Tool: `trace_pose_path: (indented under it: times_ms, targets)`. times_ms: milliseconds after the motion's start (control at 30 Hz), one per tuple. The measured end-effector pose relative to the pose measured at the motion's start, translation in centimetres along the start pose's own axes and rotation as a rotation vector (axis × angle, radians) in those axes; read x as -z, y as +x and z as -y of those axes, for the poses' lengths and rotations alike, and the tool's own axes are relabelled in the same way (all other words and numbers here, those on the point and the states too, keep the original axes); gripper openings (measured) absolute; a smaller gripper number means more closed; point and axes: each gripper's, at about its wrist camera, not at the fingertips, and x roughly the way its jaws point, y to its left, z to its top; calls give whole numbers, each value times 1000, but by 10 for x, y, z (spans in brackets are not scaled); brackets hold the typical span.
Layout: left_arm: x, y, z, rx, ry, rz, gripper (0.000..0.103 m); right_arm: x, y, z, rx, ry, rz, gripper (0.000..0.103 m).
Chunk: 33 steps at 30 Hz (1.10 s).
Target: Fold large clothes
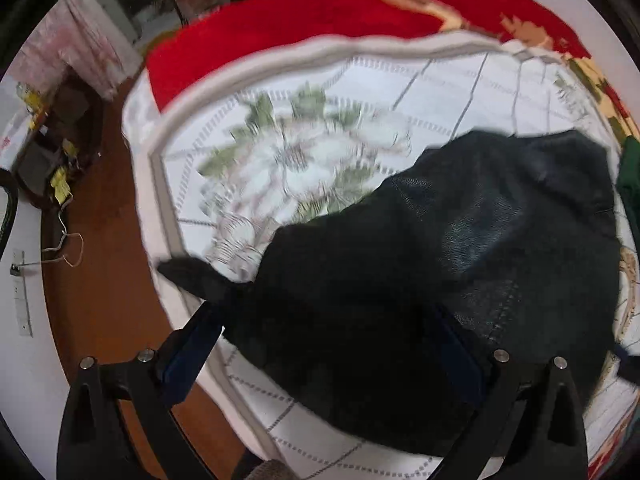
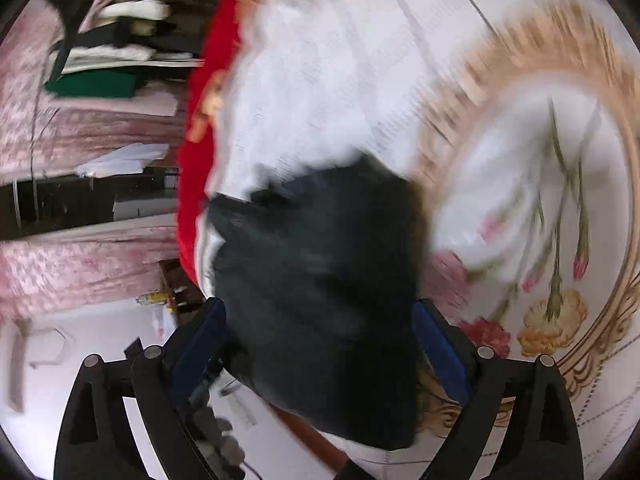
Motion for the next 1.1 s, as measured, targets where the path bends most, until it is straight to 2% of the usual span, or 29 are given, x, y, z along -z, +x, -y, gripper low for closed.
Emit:
trace_pose_path:
  times_ms: [100, 133, 167, 200, 267, 333, 400, 433, 467, 500, 533, 600, 633, 667, 700, 733, 833, 967, 1100]
  targets:
    - [-3, 6, 4, 2, 22, 10, 103, -9, 54, 27, -59, -11, -96, 94]
    - [-3, 6, 5, 5, 31, 15, 103, -11, 67, 29, -112, -27, -112, 95]
    - [-3, 6, 5, 6, 35, 18, 103, -14, 79, 26, -187, -47, -117, 96]
    - [-3, 7, 4, 8, 40, 22, 103, -17, 97, 23, -215, -63, -138, 96]
    - [-3, 9, 2, 11, 38, 26, 103, -21, 118, 8, -221, -114, -188, 97]
    - [-5, 9, -2, 6, 25, 32, 103, -22, 117, -1, -376, -105, -225, 97]
    - [-6, 13, -6, 24, 3, 24, 103, -25, 108, -1, -630, -83, -246, 96]
    - [-7, 13, -6, 25, -3, 23, 103, -26, 109, -1, -683, -80, -255, 95]
    - [-7, 14, -7, 32, -5, 19, 103, -28, 114, 0, -684, -73, -255, 95]
    - [-8, 15, -8, 44, -9, 16, 103, -30, 123, 1, -634, -71, -253, 95]
    - [-8, 15, -7, 56, -6, 14, 103, -30, 141, -1, -533, -77, -279, 95]
    - [-11, 15, -6, 32, 4, 18, 103, -27, 175, -8, -311, -114, -321, 92]
    - [-13, 16, -11, 50, -8, 8, 103, -29, 180, -8, -293, -109, -313, 91]
    - [-14, 14, -16, 68, -35, -3, 103, -32, 177, -7, -325, -79, -298, 88]
    - [-14, 10, -21, 82, -65, -12, 103, -35, 173, -4, -331, -50, -272, 72]
    - [-12, 5, -26, 84, -86, -17, 103, -35, 170, -1, -332, -38, -253, 65]
    - [3, -22, -48, 102, -169, 13, 103, -27, 174, 2, -356, 22, -206, 56]
    - [22, -36, -72, 173, -287, 2, 103, -11, 173, 12, -485, 105, -199, 53]
    - [16, -10, -73, 289, -365, -43, 103, -9, 175, 31, -441, 126, -174, 62]
